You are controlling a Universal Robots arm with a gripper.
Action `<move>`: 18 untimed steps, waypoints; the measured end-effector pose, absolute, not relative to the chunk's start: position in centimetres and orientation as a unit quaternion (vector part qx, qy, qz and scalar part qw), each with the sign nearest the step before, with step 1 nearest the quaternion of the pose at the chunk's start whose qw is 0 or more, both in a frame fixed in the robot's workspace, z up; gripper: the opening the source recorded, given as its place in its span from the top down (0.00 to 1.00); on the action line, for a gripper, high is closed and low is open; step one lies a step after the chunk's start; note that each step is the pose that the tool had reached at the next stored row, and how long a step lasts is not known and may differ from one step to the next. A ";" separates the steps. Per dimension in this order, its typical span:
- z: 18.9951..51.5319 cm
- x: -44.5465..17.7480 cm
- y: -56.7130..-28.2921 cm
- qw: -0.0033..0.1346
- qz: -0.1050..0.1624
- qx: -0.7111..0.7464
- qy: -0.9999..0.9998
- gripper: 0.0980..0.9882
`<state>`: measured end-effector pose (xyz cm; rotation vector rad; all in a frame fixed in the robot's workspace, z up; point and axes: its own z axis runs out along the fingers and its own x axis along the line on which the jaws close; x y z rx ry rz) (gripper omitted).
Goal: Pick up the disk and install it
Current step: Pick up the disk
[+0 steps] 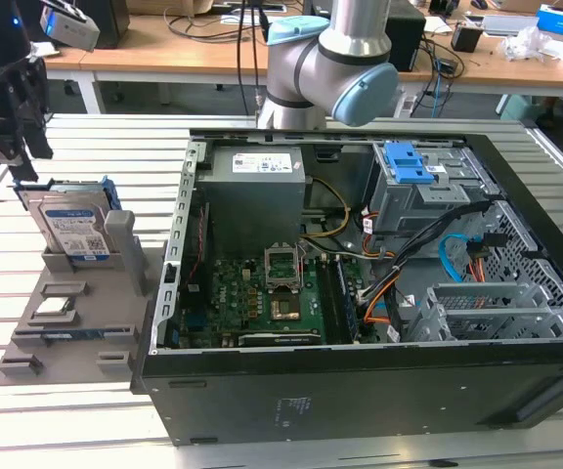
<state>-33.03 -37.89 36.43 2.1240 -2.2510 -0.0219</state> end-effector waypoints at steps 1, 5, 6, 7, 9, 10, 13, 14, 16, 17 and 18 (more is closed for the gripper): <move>36.3 -33.0 -37.9 0.024 -0.007 0.686 -0.727 0.57; 35.6 -32.9 -37.8 0.026 -0.004 0.686 -0.727 0.57; 35.5 -32.8 -37.7 0.026 -0.004 0.686 -0.727 0.57; 35.4 -32.8 -37.7 0.027 -0.003 0.686 -0.727 0.57; 35.2 -32.7 -37.7 0.027 -0.003 0.686 -0.727 0.57; 35.1 -32.7 -37.7 0.028 -0.003 0.686 -0.727 0.57; 34.8 -32.6 -37.6 0.028 -0.002 0.686 -0.727 0.57; 34.7 -32.6 -37.6 0.028 -0.002 0.686 -0.727 0.57; 34.4 -32.5 -37.5 0.029 -0.001 0.686 -0.727 0.57; 34.3 -32.5 -37.5 0.029 -0.001 0.686 -0.727 0.57; 34.1 -32.4 -37.5 0.029 -0.001 0.686 -0.727 0.57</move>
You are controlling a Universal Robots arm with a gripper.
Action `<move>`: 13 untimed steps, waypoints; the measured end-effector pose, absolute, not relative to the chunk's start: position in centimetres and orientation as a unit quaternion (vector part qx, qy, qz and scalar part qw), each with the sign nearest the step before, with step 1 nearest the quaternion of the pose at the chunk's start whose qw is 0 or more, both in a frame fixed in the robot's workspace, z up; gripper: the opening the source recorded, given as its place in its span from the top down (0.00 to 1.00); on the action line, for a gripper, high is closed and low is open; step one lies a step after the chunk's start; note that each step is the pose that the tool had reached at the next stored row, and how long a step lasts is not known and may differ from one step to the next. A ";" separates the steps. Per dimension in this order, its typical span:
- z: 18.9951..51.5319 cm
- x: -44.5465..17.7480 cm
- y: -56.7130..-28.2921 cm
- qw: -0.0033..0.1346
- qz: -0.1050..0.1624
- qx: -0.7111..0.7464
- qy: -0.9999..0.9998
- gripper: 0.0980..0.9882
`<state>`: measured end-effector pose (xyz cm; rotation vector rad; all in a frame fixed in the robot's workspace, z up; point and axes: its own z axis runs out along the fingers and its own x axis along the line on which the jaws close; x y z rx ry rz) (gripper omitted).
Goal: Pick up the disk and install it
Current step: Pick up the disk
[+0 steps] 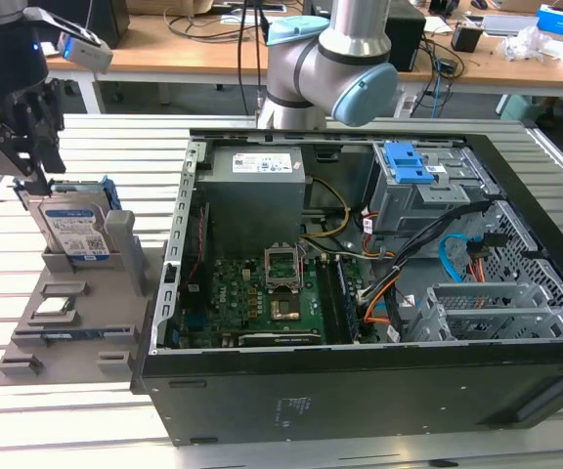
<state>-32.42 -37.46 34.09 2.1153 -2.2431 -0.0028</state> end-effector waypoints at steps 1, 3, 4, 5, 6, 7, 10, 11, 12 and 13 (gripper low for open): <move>33.9 -32.4 -37.4 0.029 -0.001 0.686 -0.727 0.57; 33.9 -32.4 -37.0 0.029 -0.001 0.686 -0.727 0.57; 33.9 -32.4 -36.7 0.029 -0.001 0.686 -0.727 0.57; 33.8 -32.4 -36.5 0.029 -0.001 0.686 -0.727 0.57; 33.8 -32.4 -36.3 0.029 -0.001 0.686 -0.727 0.57; 33.7 -32.4 -36.2 0.029 -0.001 0.686 -0.727 0.57; 33.1 -32.4 -36.0 0.030 0.000 0.686 -0.727 0.57; 32.9 -32.4 -36.0 0.030 0.000 0.686 -0.727 0.57; 32.7 -32.4 -36.0 0.030 0.000 0.686 -0.727 0.57; 32.5 -32.4 -36.0 0.030 0.000 0.686 -0.727 0.57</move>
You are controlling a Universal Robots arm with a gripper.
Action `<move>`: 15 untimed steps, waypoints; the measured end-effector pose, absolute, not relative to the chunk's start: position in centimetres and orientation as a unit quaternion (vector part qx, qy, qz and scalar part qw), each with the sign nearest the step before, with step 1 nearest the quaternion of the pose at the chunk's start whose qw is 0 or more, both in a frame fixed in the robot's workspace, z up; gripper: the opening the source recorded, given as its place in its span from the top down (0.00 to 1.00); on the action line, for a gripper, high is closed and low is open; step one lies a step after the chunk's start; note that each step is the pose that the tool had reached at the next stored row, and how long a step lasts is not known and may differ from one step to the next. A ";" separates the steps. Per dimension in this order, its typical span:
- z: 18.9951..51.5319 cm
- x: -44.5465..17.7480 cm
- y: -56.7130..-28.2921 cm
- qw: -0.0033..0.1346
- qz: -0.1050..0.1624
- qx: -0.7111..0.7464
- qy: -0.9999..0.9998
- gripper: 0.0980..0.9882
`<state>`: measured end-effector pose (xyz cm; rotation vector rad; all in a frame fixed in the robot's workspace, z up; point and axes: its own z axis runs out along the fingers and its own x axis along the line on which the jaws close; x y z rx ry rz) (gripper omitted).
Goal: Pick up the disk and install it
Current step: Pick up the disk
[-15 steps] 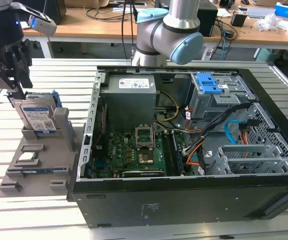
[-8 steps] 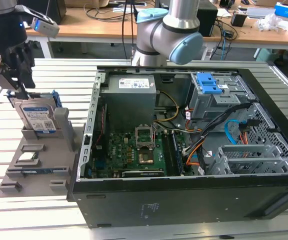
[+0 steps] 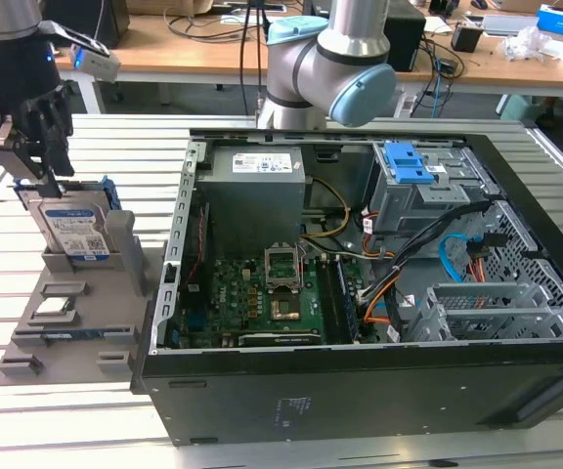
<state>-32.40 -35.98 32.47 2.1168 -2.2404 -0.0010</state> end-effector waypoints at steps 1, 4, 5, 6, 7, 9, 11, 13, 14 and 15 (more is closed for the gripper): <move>32.3 -32.4 -36.0 0.030 0.000 0.686 -0.727 0.57; 31.6 -32.4 -36.0 0.030 0.000 0.686 -0.727 0.57; 31.4 -32.4 -36.0 0.030 0.000 0.686 -0.727 0.57; 31.2 -32.4 -36.0 0.030 0.000 0.687 -0.726 0.57; 30.8 -32.4 -36.0 0.030 0.000 0.687 -0.726 0.57; 30.3 -32.4 -36.0 0.030 0.000 0.687 -0.726 0.57; 29.7 -32.4 -36.0 0.030 0.000 0.687 -0.726 0.57; 29.4 -32.4 -36.1 0.030 0.000 0.689 -0.725 0.57; 29.3 -32.4 -36.1 0.030 0.000 0.695 -0.719 0.57; 29.2 -32.4 -36.2 0.030 0.000 0.705 -0.709 0.57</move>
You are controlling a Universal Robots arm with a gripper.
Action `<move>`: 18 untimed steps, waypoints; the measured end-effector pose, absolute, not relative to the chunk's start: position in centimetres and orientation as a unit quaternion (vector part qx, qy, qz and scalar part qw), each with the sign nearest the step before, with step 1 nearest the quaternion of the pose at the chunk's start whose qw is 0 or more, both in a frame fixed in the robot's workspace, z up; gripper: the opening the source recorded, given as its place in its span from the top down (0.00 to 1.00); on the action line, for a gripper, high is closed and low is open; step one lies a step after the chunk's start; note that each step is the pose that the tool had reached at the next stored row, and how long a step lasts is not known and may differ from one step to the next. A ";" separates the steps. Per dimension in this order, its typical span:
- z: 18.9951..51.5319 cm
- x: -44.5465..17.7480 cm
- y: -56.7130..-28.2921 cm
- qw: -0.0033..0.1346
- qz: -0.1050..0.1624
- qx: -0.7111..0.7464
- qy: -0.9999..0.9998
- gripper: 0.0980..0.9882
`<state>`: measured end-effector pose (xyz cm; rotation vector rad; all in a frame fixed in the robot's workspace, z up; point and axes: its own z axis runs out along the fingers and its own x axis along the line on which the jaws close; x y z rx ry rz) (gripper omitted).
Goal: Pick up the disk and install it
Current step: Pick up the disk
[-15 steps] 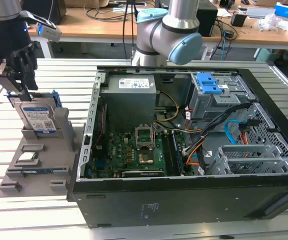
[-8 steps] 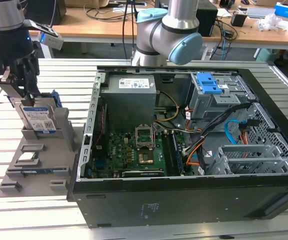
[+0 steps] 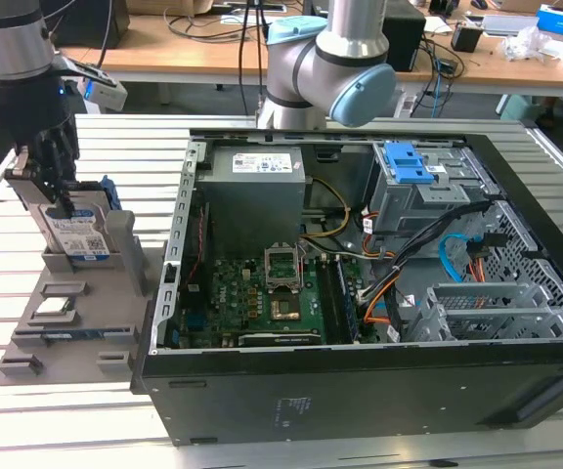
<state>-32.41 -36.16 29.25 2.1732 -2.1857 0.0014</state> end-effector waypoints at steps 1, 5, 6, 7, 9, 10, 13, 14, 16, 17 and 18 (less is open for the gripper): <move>29.2 -32.4 -36.2 0.030 0.000 0.705 -0.708 0.57; 29.0 -32.4 -36.3 0.030 0.001 0.705 -0.708 0.57; 29.0 -32.4 -36.3 0.030 0.001 0.705 -0.708 0.57; 29.0 -32.4 -36.3 0.030 0.001 0.705 -0.708 0.57; 29.0 -32.4 -36.3 0.029 0.001 0.705 -0.708 0.57; 28.9 -32.4 -36.3 0.025 0.005 0.705 -0.708 0.57; 28.9 -32.4 -36.3 0.011 0.019 0.705 -0.709 0.57; 28.9 -32.4 -36.3 0.010 0.020 0.705 -0.709 0.57; 28.9 -32.5 -36.3 0.010 0.020 0.705 -0.709 0.57; 28.9 -32.6 -36.3 0.010 0.020 0.705 -0.709 0.57; 28.9 -32.7 -36.3 0.010 0.020 0.705 -0.709 0.57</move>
